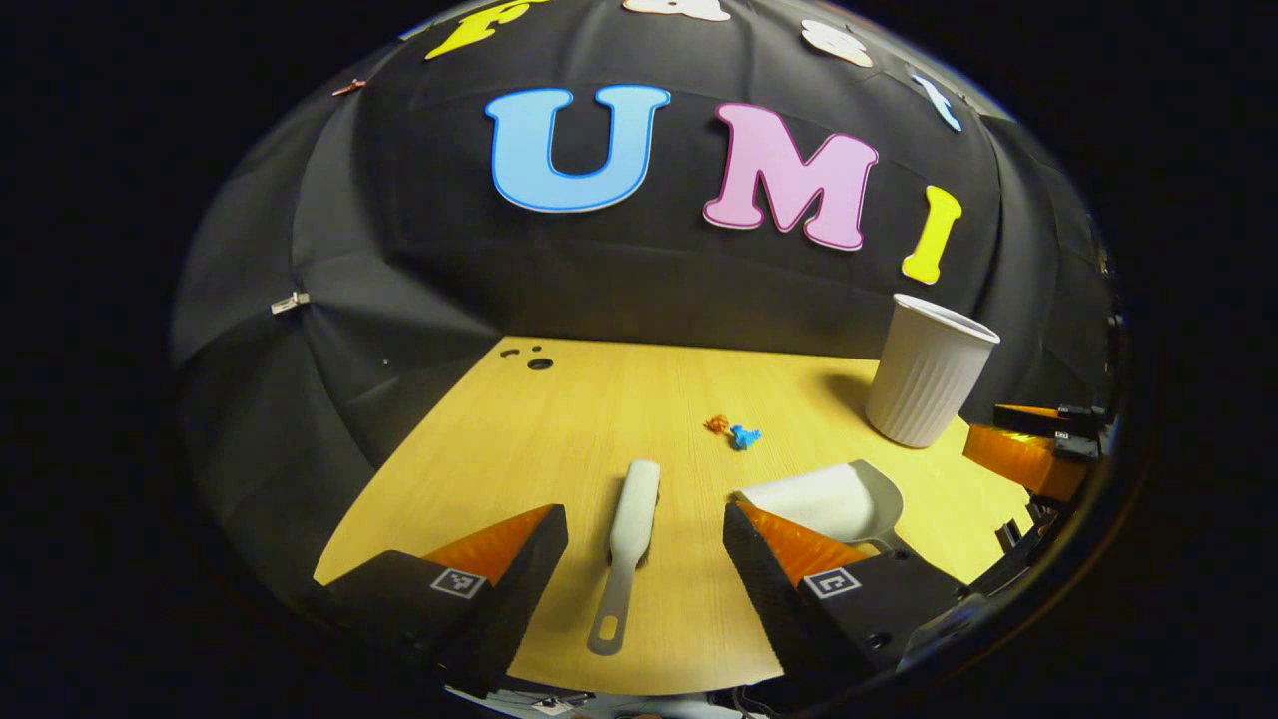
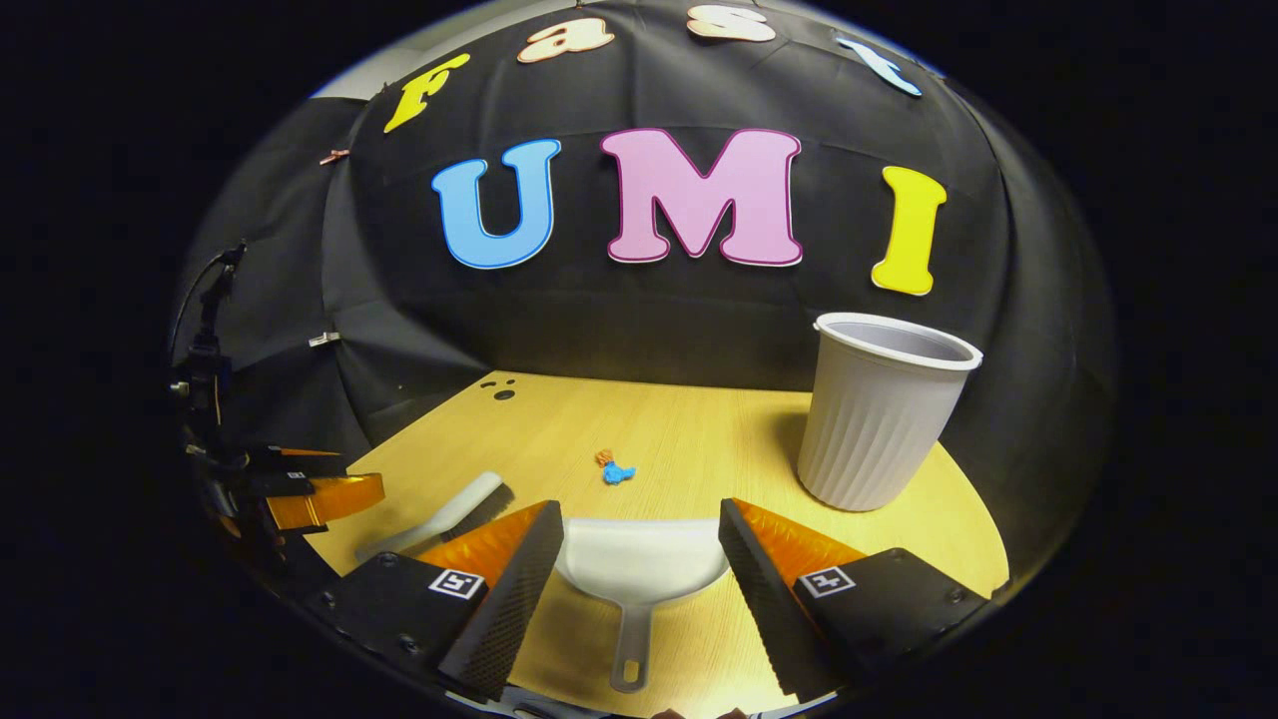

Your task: Pick up the small broom and dustpan from the desktop, sweep the trash into the dustpan with the broom, and then empty the trash into the garbage bin.

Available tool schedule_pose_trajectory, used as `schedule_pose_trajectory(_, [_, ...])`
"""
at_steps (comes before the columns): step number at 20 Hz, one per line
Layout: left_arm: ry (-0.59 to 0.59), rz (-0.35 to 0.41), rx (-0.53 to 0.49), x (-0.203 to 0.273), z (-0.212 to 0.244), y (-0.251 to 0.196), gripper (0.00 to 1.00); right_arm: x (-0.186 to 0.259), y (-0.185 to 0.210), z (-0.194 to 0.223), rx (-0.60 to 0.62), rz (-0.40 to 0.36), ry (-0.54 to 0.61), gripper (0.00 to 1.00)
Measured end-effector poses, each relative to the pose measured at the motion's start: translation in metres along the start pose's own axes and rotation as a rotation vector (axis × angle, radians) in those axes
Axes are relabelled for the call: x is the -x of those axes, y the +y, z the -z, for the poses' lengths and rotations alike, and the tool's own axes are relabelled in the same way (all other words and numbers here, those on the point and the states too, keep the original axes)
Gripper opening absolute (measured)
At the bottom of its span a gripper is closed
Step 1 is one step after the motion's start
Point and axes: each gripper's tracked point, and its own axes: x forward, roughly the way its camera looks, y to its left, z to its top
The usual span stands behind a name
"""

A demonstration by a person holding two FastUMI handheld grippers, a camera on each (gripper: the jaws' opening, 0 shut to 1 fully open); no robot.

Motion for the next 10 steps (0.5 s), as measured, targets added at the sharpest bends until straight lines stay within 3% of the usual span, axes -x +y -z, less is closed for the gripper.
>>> schedule_pose_trajectory(3, [0.08,0.047,0.006,-0.016,0.019,-0.006,0.99,-0.001,-0.003,0.008,-0.01,0.002,0.019,0.98])
schedule_pose_trajectory(10, [0.28,0.009,-0.02,-0.06,0.059,0.009,0.97,-0.009,-0.009,0.033,-0.03,-0.001,0.085,0.98])
